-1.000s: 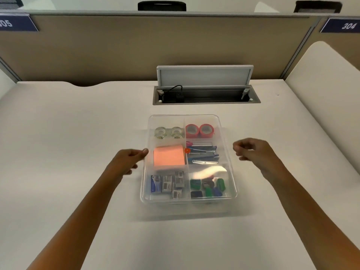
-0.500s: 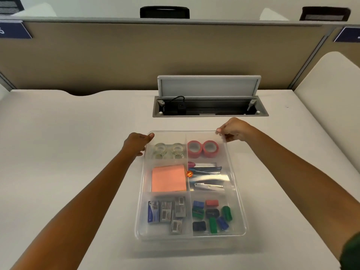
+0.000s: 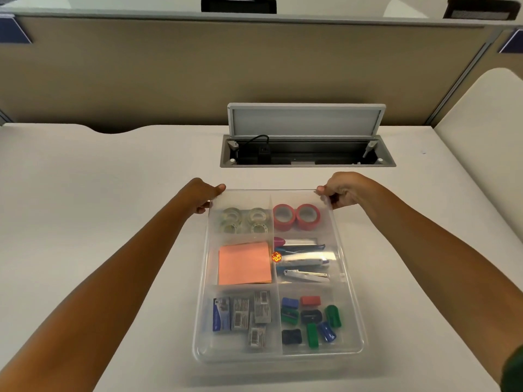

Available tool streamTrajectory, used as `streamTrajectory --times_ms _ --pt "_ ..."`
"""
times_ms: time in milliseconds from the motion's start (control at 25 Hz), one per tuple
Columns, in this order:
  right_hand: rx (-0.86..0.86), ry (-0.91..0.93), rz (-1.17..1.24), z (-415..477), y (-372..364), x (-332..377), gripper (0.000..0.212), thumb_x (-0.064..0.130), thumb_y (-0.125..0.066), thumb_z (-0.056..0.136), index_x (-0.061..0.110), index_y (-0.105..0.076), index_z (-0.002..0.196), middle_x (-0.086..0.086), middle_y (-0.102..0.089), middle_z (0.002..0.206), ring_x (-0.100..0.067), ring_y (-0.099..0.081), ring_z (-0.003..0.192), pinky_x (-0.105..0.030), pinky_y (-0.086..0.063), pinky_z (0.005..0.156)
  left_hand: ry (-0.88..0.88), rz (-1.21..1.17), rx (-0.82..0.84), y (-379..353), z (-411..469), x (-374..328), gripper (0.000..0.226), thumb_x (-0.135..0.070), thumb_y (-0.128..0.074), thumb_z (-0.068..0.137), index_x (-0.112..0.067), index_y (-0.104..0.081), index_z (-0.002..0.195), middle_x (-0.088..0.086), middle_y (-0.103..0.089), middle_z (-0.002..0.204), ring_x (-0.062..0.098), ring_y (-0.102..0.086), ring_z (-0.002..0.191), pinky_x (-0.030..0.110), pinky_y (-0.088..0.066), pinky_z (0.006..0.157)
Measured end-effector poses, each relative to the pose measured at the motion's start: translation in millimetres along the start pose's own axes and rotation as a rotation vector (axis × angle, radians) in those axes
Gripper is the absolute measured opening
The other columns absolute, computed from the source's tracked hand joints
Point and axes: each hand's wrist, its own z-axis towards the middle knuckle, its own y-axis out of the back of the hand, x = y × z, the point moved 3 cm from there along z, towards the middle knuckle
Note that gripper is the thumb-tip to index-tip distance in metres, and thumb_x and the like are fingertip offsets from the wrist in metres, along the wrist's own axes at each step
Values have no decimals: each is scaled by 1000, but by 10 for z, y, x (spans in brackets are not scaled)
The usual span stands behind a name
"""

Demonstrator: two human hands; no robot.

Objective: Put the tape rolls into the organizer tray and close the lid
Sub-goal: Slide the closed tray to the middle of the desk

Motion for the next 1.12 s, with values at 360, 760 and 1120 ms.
streamTrajectory --times_ms 360,760,1120 --pt "16 -34 42 -44 0 36 25 7 -53 93 -6 -60 113 -9 -54 76 -21 -51 80 -34 -48 83 184 71 120 -63 197 -83 34 -19 -54 95 -4 -48 65 10 -44 65 19 -36 55 25 -34 52" --pt "-435 729 -462 -256 -314 -280 42 25 -41 99 9 -41 138 -15 -38 149 -29 -36 136 -34 -30 111 -558 570 -373 -457 -403 220 59 -42 -30 98 -12 -25 149 13 -17 159 31 -17 146 44 -17 116" --pt "-548 727 -819 -137 -520 -418 112 78 24 65 12 -8 150 -9 -2 160 -28 1 148 -41 0 121 -582 680 -347 -604 -378 350 80 -58 -8 86 -12 -3 151 7 2 161 23 3 148 38 3 120"
